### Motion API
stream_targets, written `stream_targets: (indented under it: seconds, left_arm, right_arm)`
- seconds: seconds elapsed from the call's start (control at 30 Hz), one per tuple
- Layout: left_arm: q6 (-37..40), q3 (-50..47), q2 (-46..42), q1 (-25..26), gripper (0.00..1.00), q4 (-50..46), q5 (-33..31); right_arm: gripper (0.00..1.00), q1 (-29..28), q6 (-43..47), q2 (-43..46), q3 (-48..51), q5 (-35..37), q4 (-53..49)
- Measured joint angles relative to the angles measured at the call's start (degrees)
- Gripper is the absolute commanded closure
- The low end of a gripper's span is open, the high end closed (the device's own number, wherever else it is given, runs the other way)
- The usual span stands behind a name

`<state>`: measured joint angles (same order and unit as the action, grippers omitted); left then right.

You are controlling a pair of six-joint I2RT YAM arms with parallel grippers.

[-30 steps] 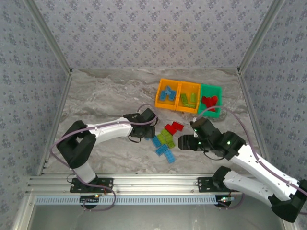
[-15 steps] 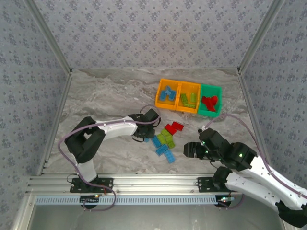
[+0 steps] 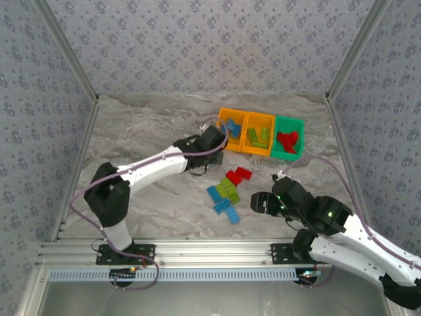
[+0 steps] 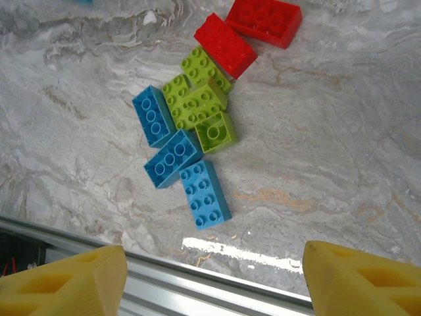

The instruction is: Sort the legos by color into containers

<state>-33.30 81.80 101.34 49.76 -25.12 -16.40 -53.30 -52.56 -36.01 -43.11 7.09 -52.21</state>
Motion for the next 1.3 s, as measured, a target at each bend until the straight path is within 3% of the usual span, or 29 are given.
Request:
stream_targets:
  seconds: [0.33,0.5,0.67,0.8,0.9,1.1,1.3]
  left_arm:
    - [13.9,30.7,27.8,-3.6,0.78,8.8,-5.4]
    - [16.7,32.7,32.7,-5.0,0.64,8.2,-5.2]
    - [17.4,31.3,30.9,-5.2,0.62,9.7,-3.7]
    - [17.1,22.2,23.1,-4.9,0.63,11.7,-1.6]
    - [16.2,11.5,12.5,-4.1,0.63,14.3,-0.7]
    - [17.1,-10.4,-18.1,0.9,0.63,17.9,-0.3]
    - [24.4,-21.0,-42.4,3.8,0.61,11.1,3.3]
  right_arm:
    - [0.26,0.0,-0.1,-0.6,-2.5,4.3,1.5]
    - [0.26,0.0,-0.1,-0.7,-3.4,5.7,1.4]
    - [0.26,0.0,-0.1,-0.8,-3.4,6.4,1.5]
    - [0.26,0.0,-0.2,-1.3,-3.3,7.3,1.9]
    - [0.26,0.0,-0.1,-2.8,-3.3,8.0,2.2]
    - [0.27,0.0,1.6,-10.8,-3.3,8.3,4.4]
    - [0.29,-0.4,7.2,-23.6,-3.1,3.3,12.0]
